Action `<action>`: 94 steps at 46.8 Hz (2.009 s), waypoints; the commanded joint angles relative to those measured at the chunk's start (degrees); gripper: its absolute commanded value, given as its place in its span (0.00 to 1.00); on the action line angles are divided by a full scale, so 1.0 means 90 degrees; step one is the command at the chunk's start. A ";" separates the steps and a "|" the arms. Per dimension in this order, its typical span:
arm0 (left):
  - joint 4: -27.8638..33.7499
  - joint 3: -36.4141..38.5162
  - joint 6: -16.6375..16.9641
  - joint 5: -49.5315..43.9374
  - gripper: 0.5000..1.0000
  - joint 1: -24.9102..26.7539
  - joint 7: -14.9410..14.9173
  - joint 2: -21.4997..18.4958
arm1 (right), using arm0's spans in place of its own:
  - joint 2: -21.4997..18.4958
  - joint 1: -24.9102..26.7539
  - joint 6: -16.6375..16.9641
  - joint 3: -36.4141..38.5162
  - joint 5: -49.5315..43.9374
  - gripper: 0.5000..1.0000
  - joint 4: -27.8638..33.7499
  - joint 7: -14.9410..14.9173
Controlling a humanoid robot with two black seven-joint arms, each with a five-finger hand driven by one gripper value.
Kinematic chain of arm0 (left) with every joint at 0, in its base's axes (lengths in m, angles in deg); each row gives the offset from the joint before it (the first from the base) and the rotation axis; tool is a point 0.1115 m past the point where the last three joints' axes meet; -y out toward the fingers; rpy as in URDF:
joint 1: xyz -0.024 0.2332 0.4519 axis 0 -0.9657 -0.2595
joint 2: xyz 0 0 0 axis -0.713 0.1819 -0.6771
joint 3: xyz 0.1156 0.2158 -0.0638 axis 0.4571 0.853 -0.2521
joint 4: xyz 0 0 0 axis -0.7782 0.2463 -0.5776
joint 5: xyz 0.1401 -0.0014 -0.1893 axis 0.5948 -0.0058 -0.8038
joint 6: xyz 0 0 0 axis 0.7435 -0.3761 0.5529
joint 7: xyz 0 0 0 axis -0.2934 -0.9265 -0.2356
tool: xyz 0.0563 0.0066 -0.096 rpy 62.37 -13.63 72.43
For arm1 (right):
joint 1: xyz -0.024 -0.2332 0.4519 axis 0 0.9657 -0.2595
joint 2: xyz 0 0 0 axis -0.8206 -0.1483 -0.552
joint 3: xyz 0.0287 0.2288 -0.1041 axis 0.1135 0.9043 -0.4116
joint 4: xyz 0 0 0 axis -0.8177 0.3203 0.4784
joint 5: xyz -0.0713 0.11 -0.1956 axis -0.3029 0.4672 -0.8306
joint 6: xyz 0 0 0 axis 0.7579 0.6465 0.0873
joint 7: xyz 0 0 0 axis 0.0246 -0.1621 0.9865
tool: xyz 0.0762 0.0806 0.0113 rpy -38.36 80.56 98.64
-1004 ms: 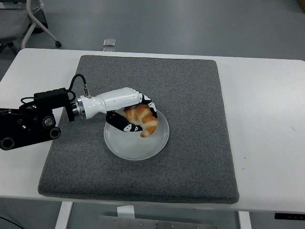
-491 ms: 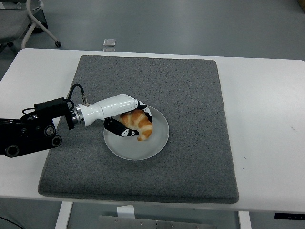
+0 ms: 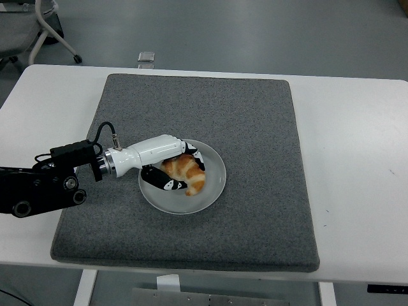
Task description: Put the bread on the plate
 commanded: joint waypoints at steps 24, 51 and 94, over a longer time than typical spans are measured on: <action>-0.0108 -0.0058 0.0037 -0.0128 0.15 -0.0003 -0.0001 -0.0011 | 0.0000 0.0000 0.0000 0.0000 0.0000 0.86 0.0000 0.0000; -0.0108 -0.0078 0.0047 -0.0147 0.74 -0.0140 -0.0011 -0.0001 | 0.0000 0.0000 0.0000 0.0000 0.0000 0.86 0.0000 0.0000; -0.0059 -0.0721 -0.0548 -0.0958 0.98 -0.0032 -0.0020 -0.0030 | 0.0000 0.0000 0.0000 0.0000 0.0000 0.86 0.0000 0.0000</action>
